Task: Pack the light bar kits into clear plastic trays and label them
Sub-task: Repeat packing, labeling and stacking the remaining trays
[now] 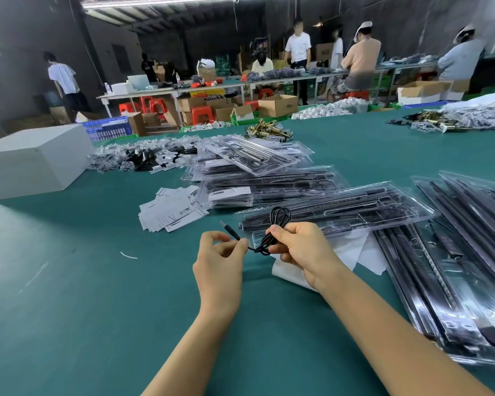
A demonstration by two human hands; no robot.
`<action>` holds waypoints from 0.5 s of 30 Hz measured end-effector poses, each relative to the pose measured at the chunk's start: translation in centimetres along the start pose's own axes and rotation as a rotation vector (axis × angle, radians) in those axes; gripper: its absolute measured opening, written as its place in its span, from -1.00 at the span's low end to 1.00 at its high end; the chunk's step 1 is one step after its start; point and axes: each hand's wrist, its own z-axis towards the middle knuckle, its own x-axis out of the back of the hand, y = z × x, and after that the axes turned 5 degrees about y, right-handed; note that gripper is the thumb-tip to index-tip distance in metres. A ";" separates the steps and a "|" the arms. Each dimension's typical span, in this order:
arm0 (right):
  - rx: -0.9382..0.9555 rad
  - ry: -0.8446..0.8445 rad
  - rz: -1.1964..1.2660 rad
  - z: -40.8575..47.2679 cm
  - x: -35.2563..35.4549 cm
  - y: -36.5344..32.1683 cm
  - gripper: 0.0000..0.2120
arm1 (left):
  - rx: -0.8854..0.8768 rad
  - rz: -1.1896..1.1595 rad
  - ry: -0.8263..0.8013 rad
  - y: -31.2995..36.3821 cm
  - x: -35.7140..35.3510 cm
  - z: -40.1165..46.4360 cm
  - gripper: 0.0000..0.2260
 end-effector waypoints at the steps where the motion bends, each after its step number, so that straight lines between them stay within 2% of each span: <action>1: 0.005 -0.002 -0.012 0.0 0.0 0.1 -0.81 | 0.012 -0.016 -0.002 -0.1 -0.1 0.0 -0.82; 4: 0.025 -0.005 -0.047 0.0 -0.1 0.3 -0.77 | 0.004 -0.082 -0.027 -0.3 -0.2 -0.2 -0.86; 11: 0.117 -0.037 -0.151 0.0 -0.2 0.3 -0.70 | -0.092 -0.111 -0.123 -0.4 -0.4 -0.2 -0.80; 15: 0.146 -0.064 -0.169 0.0 -0.3 0.4 -0.75 | -0.084 -0.132 -0.146 -0.5 -0.5 -0.2 -0.80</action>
